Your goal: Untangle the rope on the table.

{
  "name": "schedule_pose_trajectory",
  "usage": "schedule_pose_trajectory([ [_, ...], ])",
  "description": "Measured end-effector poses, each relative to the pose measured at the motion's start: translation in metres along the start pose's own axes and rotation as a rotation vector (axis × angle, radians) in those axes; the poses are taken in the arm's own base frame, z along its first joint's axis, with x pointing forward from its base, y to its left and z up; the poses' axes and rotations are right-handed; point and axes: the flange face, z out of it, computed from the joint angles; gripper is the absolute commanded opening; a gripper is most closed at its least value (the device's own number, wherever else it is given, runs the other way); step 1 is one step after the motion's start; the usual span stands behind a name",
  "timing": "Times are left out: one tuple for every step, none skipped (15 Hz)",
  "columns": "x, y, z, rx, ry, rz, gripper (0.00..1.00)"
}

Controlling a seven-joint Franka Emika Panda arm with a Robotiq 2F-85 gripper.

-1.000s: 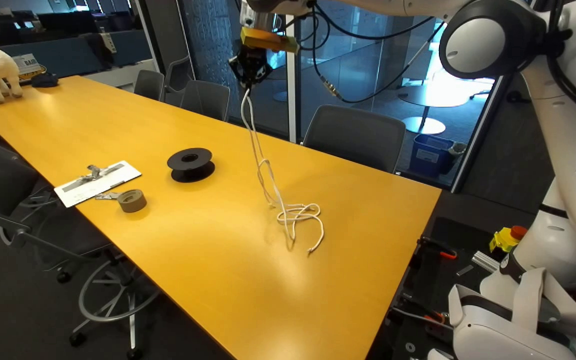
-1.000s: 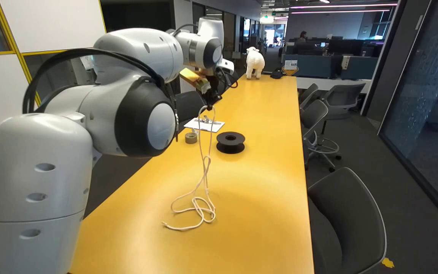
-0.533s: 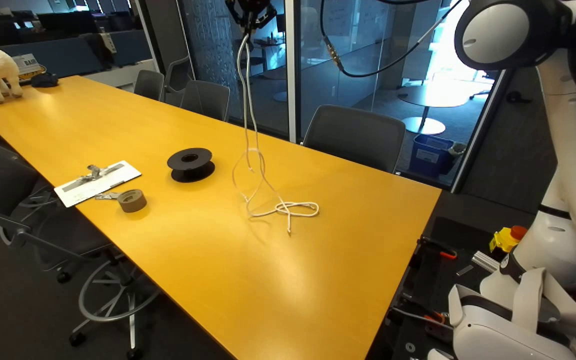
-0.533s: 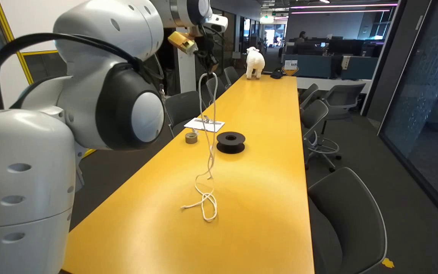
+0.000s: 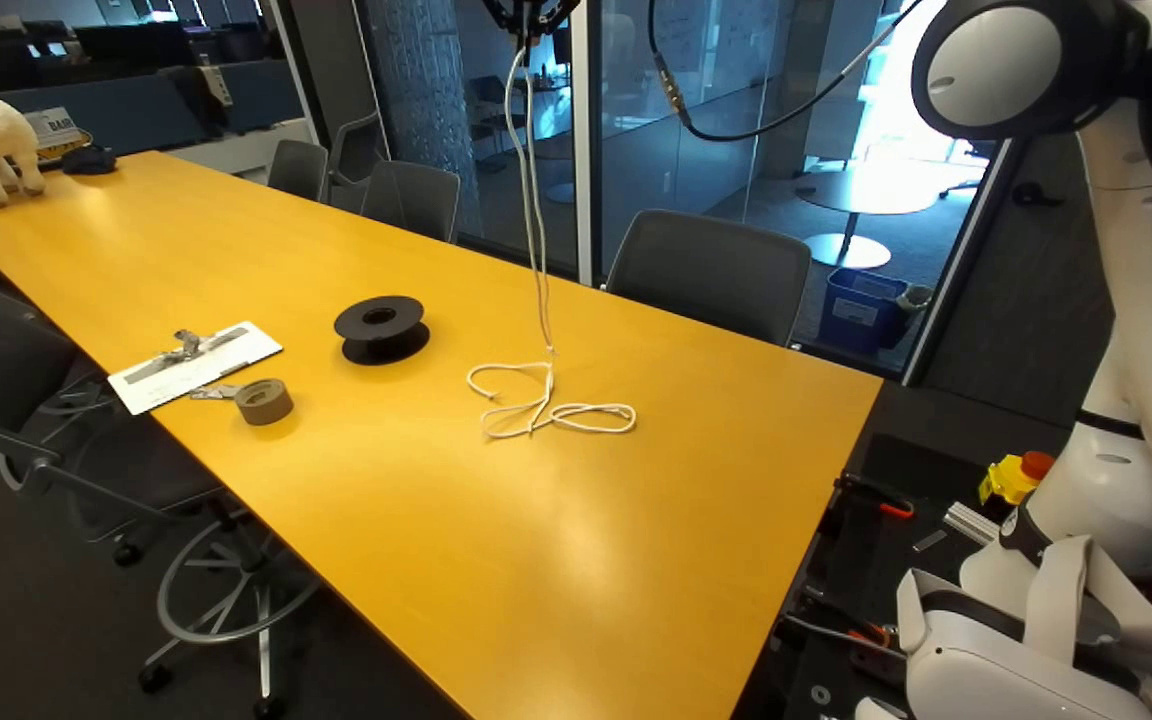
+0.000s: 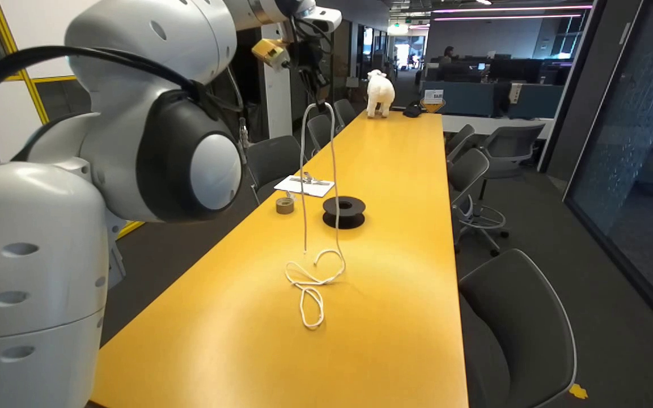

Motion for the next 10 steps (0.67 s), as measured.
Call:
schedule_pose_trajectory([
  [-0.002,0.002,-0.002,-0.029,0.007,0.015,0.02],
  [-0.005,0.004,-0.003,-0.067,0.011,0.032,0.02],
  [-0.008,0.007,-0.004,-0.108,0.012,0.047,0.02],
  [-0.012,0.010,-0.005,-0.148,0.008,0.060,0.02],
  [-0.015,0.013,-0.006,-0.183,0.002,0.065,0.02],
  [-0.018,0.016,-0.005,-0.214,-0.008,0.065,0.02],
  [-0.020,0.019,-0.003,-0.242,-0.020,0.065,0.02],
  [-0.022,0.023,0.002,-0.270,-0.031,0.064,0.02],
  [-0.023,0.026,0.008,-0.296,-0.046,0.061,0.02],
  [-0.025,0.029,0.017,-0.320,-0.065,0.053,0.02],
])
